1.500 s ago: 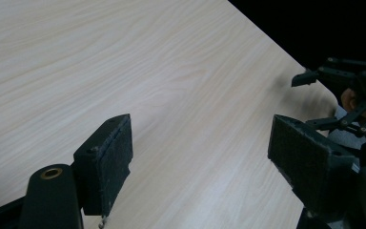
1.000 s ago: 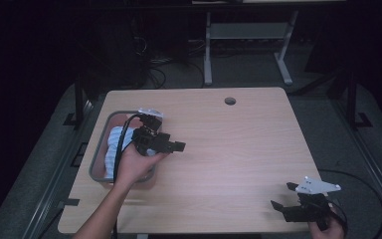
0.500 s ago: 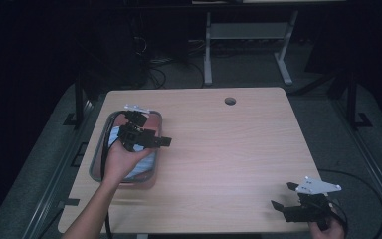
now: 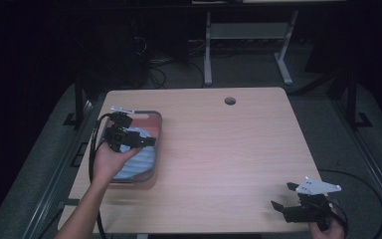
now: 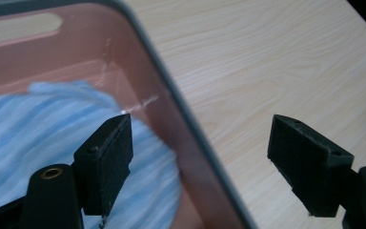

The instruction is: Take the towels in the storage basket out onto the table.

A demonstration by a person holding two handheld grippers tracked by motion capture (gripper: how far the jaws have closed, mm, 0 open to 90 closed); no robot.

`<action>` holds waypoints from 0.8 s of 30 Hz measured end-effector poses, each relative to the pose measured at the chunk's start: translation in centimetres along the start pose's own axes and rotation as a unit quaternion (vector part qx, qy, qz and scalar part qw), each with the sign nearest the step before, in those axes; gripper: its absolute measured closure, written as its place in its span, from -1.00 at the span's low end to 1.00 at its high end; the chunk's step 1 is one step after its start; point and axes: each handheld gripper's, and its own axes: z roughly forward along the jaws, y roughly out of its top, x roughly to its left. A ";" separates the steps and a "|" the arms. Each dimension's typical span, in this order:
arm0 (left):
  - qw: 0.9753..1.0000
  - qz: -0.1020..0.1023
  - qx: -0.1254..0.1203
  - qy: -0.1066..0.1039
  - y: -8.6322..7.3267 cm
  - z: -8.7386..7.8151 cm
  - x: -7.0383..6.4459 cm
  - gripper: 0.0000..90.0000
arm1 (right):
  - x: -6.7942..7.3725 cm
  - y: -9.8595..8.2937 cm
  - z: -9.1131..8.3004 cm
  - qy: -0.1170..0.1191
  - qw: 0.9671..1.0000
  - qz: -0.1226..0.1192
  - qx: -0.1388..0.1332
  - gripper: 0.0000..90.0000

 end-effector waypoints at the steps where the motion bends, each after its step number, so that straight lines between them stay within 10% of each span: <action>1: 1.000 -0.005 0.001 0.006 -0.2 -0.1 0.4 -0.49 | 0.0 0.0 0.0 0.000 1.000 0.001 0.001 -0.69; 24: 0.991 -0.062 0.072 0.093 -2.4 1.7 4.8 -0.51 | 0.3 0.1 0.0 0.003 1.000 -0.005 0.005 -0.69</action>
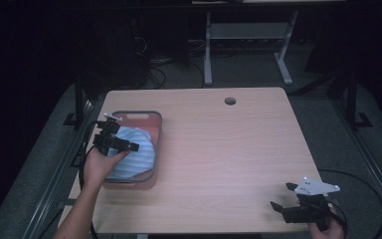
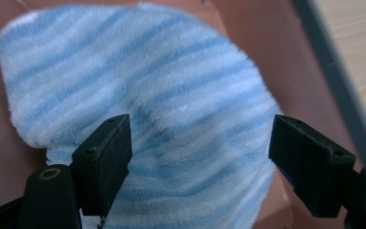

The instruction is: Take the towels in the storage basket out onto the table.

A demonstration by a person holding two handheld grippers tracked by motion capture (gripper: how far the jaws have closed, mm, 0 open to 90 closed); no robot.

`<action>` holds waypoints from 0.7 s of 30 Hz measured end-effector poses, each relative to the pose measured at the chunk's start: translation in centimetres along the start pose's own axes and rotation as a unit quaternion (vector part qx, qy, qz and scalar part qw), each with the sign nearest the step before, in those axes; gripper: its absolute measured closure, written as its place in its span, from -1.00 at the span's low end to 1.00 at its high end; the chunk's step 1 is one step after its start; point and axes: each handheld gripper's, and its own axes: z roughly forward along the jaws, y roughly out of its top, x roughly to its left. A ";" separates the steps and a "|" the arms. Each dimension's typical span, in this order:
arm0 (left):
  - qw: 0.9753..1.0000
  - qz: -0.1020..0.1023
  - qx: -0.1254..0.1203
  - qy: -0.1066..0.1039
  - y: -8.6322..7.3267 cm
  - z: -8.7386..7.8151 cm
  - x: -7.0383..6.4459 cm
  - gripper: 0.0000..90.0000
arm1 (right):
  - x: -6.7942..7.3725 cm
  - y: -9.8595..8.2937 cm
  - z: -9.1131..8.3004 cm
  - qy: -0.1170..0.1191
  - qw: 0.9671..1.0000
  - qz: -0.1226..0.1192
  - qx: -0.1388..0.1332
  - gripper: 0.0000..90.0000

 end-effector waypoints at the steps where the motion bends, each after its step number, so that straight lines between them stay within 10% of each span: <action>1: 1.000 0.001 0.010 0.008 0.0 0.4 0.0 -0.53 | 0.0 0.0 0.0 0.000 1.000 -0.001 0.000 -0.69; 21: 0.989 0.023 0.135 0.059 0.6 5.4 -0.8 -0.48 | 0.1 0.0 0.0 0.004 1.000 -0.003 -0.002 -0.69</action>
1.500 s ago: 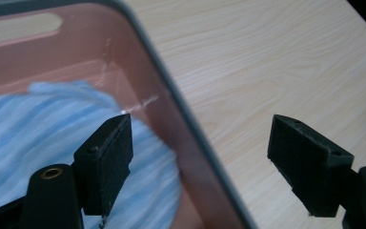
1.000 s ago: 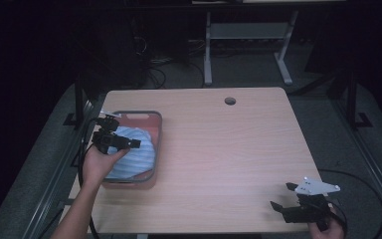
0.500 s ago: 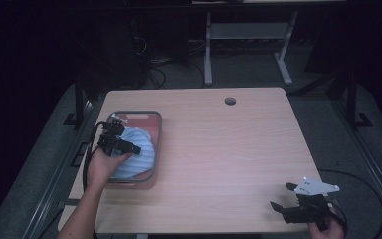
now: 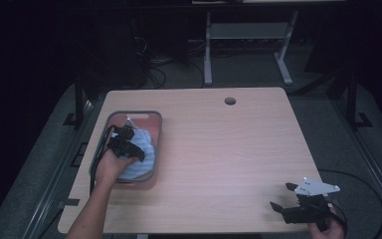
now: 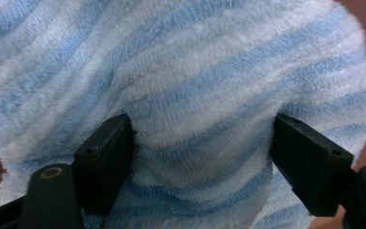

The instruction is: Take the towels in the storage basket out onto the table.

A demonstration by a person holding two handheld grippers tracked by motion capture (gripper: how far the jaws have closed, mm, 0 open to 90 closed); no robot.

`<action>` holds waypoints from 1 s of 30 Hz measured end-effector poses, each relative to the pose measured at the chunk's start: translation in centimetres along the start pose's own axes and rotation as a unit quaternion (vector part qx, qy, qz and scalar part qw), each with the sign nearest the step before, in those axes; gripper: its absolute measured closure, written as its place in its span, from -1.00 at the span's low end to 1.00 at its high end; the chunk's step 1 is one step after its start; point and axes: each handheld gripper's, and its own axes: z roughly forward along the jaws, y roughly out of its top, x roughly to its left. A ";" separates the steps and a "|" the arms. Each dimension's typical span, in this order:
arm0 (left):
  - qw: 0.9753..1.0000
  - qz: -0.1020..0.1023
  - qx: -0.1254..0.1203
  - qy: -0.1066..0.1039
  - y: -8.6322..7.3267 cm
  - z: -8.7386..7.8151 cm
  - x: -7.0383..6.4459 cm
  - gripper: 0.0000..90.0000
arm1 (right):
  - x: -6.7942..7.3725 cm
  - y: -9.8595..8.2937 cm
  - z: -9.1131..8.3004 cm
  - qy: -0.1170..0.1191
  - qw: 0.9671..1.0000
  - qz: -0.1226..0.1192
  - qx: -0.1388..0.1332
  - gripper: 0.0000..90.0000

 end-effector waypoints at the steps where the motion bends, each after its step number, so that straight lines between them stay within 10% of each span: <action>1: 1.000 0.002 0.006 0.001 0.0 0.2 0.0 -0.47 | 0.0 0.0 0.0 0.000 1.000 0.000 0.000 -0.69; 30: 1.000 -0.014 -0.005 -0.006 -0.4 0.2 1.2 0.23 | 0.2 0.1 0.3 0.001 1.000 -0.004 0.001 -0.69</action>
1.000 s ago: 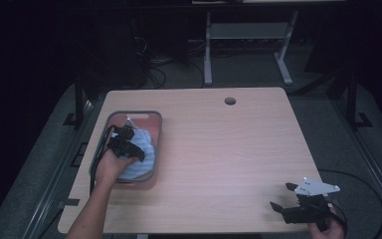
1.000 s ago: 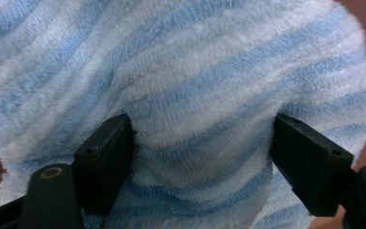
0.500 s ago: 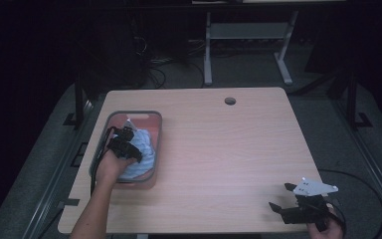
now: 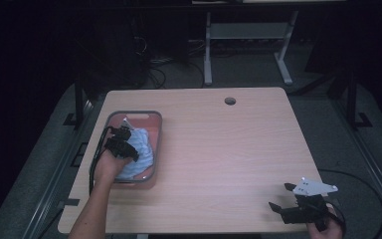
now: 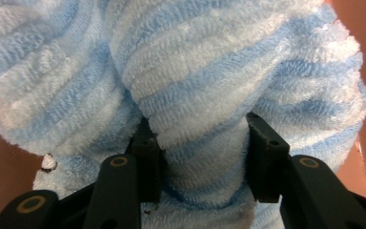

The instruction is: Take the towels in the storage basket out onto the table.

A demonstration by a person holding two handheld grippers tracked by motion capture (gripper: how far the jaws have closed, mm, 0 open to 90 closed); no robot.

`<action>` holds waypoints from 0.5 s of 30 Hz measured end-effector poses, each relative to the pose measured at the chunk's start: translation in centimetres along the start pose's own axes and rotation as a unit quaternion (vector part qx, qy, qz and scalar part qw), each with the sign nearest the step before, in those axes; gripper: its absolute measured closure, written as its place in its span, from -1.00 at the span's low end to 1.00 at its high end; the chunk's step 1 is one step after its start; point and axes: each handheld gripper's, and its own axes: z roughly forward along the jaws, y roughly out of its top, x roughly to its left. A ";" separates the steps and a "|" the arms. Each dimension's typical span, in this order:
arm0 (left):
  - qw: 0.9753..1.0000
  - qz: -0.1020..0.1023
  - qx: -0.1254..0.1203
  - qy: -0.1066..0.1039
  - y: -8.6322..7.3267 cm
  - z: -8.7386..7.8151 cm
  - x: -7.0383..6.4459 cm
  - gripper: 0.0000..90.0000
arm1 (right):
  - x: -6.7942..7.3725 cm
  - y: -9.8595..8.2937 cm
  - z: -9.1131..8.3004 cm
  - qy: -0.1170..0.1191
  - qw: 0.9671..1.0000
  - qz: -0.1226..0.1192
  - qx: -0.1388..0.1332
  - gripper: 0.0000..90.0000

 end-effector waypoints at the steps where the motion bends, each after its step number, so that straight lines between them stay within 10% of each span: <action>1: 1.000 0.001 -0.002 0.000 -0.1 0.0 0.0 0.25 | 0.0 0.0 0.0 0.000 1.000 0.000 0.000 -0.69; 15: 0.999 0.012 -0.028 -0.019 -0.8 -2.2 0.0 0.36 | -0.3 -0.1 -0.1 -0.006 1.000 0.006 0.000 -0.69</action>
